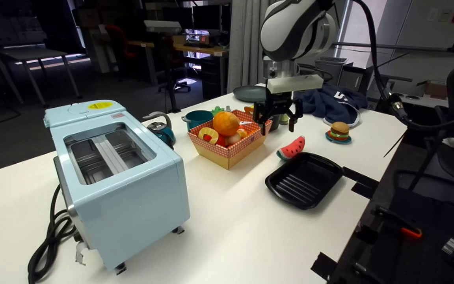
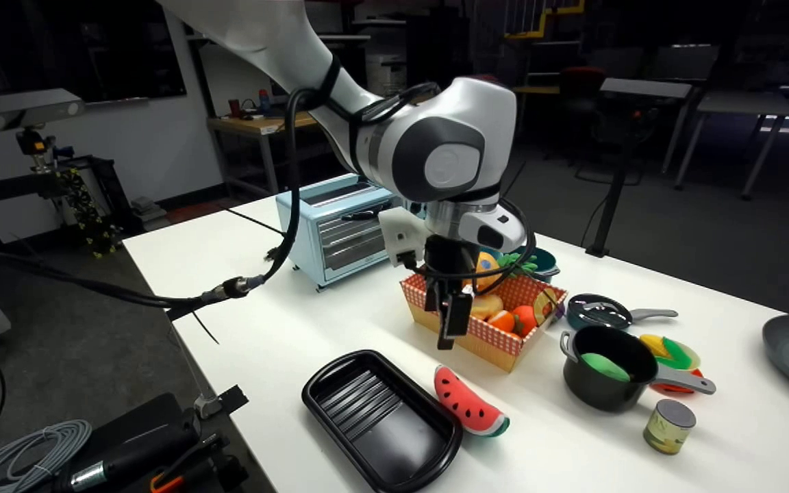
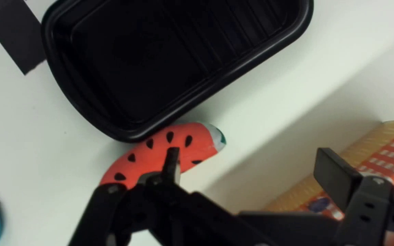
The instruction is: Put the toy squishy pineapple in the brown box
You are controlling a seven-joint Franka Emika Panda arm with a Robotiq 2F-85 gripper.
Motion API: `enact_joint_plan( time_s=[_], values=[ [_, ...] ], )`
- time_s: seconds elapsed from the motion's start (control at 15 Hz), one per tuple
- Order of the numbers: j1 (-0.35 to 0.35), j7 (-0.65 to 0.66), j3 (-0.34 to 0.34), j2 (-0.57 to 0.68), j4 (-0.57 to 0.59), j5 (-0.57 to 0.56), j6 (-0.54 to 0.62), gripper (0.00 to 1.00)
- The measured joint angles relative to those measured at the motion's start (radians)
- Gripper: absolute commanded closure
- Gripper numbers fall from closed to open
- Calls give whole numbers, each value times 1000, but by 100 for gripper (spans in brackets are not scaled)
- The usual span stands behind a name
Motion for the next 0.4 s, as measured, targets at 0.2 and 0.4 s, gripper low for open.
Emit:
enact_joint_plan(
  time_s=[0.2,0.4],
  values=[
    [0,37,-24,-4,-48,-6,48,0],
    [2,14,-24,-16,-58,-55,103,0]
  ],
)
